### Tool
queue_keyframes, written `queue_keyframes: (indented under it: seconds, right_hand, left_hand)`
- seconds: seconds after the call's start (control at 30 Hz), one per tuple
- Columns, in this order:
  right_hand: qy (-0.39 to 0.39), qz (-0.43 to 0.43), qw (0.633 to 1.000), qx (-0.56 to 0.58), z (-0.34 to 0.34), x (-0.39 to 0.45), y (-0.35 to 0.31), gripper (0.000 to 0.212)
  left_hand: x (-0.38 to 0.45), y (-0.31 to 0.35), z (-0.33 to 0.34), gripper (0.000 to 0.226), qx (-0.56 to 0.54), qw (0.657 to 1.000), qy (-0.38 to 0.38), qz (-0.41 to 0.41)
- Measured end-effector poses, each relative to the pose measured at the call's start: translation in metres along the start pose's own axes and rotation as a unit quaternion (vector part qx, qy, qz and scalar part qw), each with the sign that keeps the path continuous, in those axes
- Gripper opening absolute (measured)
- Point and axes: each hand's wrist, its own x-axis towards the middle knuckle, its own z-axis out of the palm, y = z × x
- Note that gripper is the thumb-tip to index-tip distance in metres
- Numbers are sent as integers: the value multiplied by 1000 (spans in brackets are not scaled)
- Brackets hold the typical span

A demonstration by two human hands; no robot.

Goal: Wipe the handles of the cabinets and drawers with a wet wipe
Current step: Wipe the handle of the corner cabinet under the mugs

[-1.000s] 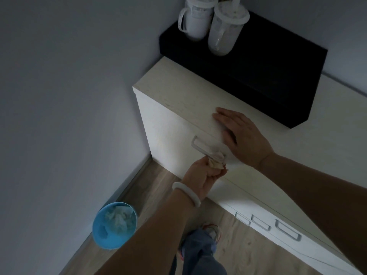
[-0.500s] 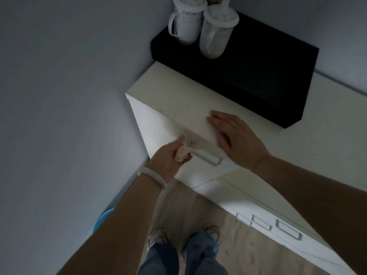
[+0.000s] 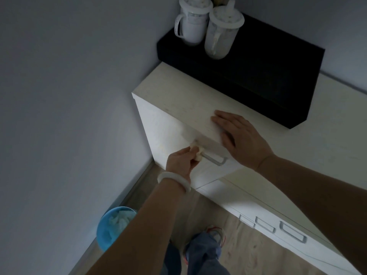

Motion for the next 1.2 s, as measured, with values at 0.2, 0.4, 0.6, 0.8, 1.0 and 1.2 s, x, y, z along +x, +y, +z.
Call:
queue_keyframes:
  seconds: [0.2,0.4,0.6,0.8,1.0,1.2]
  right_hand:
    - [-3,-4,1000,1,-1,1,-1,50]
    - [-5,3,1000,4,-2,0,-2,51]
    - [-8,3,1000,0,-1,0,-2,51]
    - [3,-2,1000,4,-3,0,-3,50]
    - [2,-3,1000,-3,-3,0,-2,49]
    - [3,4,1000,-2,-4,-1,-4,48]
  left_hand:
    - [-12,-44,32,26,-17,998,31,-58]
    - [-2,-18,17,20,-14,998,53,-26]
    - [-7,-39,26,11,133,990,35,-17]
    - [9,-4,4,22,98,993,57,23]
    - [15,9,4,14,250,954,83,140]
    - [-2,-16,12,11,261,922,161,238]
